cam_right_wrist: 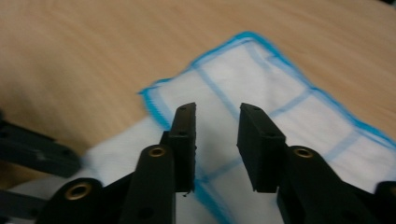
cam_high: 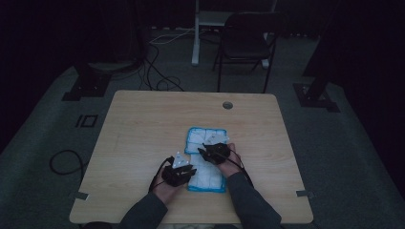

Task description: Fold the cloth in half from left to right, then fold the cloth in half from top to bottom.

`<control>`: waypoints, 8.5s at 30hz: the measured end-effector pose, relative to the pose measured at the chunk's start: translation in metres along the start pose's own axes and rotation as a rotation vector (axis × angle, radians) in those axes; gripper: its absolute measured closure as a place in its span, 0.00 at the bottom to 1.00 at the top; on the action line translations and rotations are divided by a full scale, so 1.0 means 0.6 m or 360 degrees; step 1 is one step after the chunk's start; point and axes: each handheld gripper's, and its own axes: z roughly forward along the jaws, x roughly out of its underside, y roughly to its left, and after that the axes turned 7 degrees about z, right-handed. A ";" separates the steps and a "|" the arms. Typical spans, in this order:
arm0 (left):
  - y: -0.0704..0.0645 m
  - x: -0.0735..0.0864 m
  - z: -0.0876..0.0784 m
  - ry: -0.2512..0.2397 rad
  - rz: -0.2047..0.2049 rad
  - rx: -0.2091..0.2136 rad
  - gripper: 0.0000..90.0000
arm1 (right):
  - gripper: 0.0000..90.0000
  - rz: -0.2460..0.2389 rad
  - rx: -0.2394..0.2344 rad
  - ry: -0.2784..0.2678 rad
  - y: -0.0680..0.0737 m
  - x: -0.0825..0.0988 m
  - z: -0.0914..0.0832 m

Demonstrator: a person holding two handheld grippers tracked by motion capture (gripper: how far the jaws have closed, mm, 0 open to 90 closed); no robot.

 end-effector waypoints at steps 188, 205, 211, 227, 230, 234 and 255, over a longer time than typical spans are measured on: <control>0.162 -0.198 0.048 -0.0145 -0.0273 -0.0147 0.97 | 0.95 0.0602 0.0176 -0.0148 -0.150 -0.055 -0.054; 0.132 -0.182 0.006 -0.0220 -0.0175 -0.0107 0.97 | 0.95 0.0508 0.0125 -0.0208 -0.113 -0.041 -0.098; 0.121 -0.172 -0.004 -0.0232 -0.0164 -0.0099 0.97 | 0.94 0.0532 0.0100 -0.0241 -0.106 -0.033 -0.109; 0.100 -0.159 -0.023 -0.0270 -0.0147 -0.0063 0.97 | 0.95 0.0515 0.0074 -0.0257 -0.089 -0.018 -0.126; 0.096 -0.155 -0.027 -0.0275 -0.0148 -0.0057 0.97 | 0.95 0.0505 0.0068 -0.0259 -0.084 -0.014 -0.130; 0.089 -0.149 -0.033 -0.0291 -0.0148 -0.0045 0.97 | 0.94 0.0494 0.0061 -0.0264 -0.077 -0.010 -0.136; 0.062 -0.104 -0.047 -0.0307 -0.0179 0.0006 0.97 | 0.95 0.0482 0.0017 -0.0274 -0.046 0.022 -0.149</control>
